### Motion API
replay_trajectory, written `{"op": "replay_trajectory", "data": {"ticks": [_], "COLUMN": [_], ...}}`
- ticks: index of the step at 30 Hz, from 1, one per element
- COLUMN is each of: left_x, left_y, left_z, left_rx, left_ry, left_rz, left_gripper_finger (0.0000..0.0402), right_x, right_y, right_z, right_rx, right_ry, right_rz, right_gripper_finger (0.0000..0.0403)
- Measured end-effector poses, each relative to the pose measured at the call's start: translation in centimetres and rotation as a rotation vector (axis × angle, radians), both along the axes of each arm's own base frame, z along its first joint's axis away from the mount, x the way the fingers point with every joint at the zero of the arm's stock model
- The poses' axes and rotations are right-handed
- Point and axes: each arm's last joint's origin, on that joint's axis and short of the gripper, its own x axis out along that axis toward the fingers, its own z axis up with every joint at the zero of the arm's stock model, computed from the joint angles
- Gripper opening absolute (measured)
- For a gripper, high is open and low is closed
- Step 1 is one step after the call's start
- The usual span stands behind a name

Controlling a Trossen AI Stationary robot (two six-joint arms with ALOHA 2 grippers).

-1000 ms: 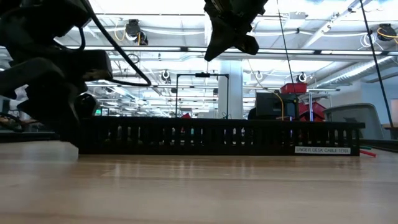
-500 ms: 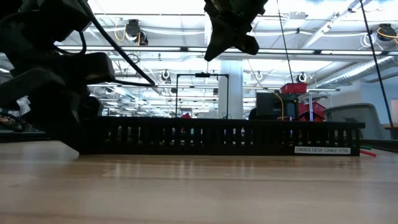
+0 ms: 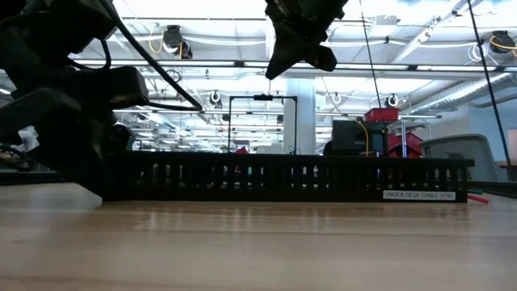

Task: Ziptie cables
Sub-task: Close the black cable duct

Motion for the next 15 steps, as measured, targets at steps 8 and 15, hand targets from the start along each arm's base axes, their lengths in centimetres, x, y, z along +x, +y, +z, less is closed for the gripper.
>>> {"op": "replay_trajectory", "data": {"ticks": [8,15], "left_x": [0.01,0.00], "left_y": [0.00,0.01], "left_z": [0.00,0.00], "left_rx": [0.002,0.010], "left_ry": [0.000,0.000], "left_rz": [-0.001,-0.003], "left_gripper_finger": [0.0256,0.0250], "right_x": [0.00,-0.01], "right_y": [0.00,0.00], "right_z": [0.00,0.00], "right_rx": [0.000,-0.010], "right_ry": [0.000,0.004], "right_rz": [0.001,0.012], "right_gripper_finger": [0.0000,0.0000]}}
